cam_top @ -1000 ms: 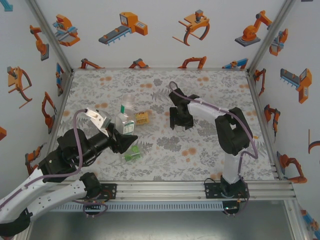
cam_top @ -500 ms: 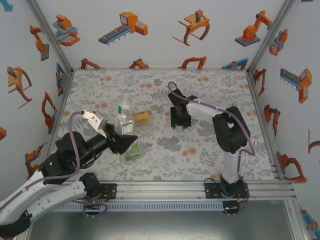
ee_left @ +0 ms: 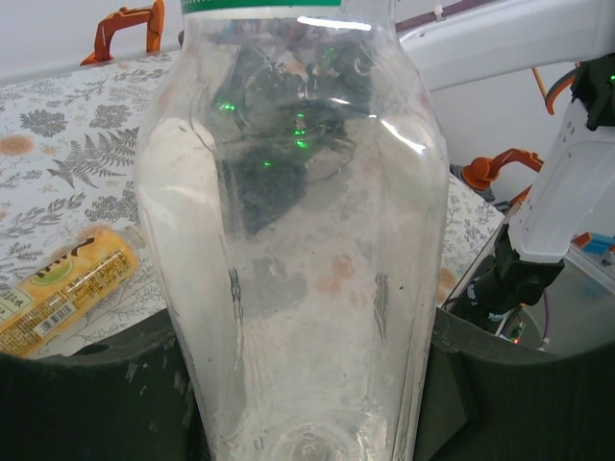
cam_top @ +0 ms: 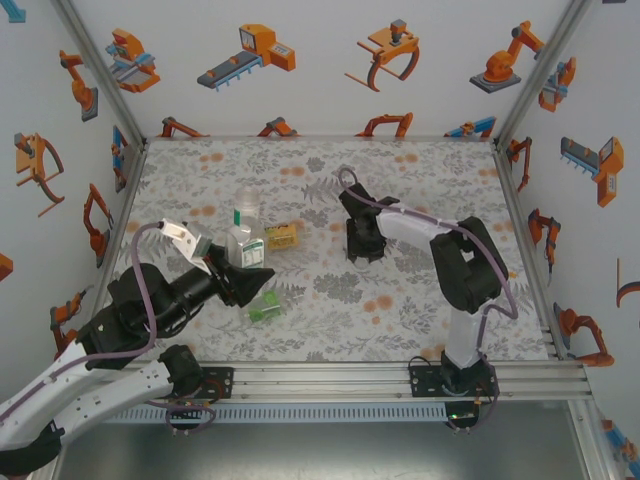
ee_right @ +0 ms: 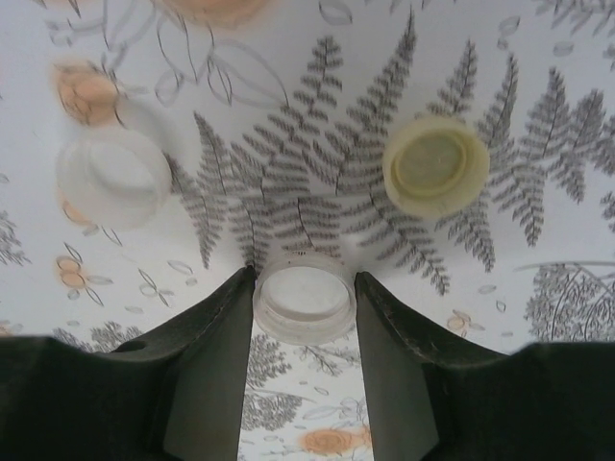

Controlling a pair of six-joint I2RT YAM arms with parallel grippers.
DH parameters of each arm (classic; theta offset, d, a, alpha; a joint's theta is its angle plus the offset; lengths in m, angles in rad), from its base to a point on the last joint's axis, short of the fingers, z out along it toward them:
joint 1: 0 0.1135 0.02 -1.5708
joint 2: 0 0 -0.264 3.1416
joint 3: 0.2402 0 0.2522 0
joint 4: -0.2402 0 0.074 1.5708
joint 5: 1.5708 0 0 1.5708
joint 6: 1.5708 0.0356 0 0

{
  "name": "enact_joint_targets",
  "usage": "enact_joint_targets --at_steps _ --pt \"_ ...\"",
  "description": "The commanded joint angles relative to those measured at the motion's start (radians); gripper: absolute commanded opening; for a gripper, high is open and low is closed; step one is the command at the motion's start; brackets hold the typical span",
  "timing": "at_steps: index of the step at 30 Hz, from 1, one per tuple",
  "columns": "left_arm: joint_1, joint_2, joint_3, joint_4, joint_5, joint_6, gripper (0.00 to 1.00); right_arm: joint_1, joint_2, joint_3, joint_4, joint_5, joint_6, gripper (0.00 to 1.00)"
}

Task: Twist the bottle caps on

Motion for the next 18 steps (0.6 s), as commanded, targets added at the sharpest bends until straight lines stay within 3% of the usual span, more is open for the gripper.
enact_joint_targets --at_steps 1,10,18 --pt "0.003 0.024 -0.01 0.061 0.002 -0.01 0.0 0.044 -0.073 -0.036 -0.036 0.017 0.037 0.41" --pt "0.003 0.094 -0.004 0.106 0.041 -0.017 0.0 0.224 -0.195 -0.165 -0.052 0.044 0.177 0.4" --pt "0.004 0.104 -0.014 0.115 0.048 -0.028 0.0 0.308 -0.238 -0.271 0.003 0.063 0.292 0.4"
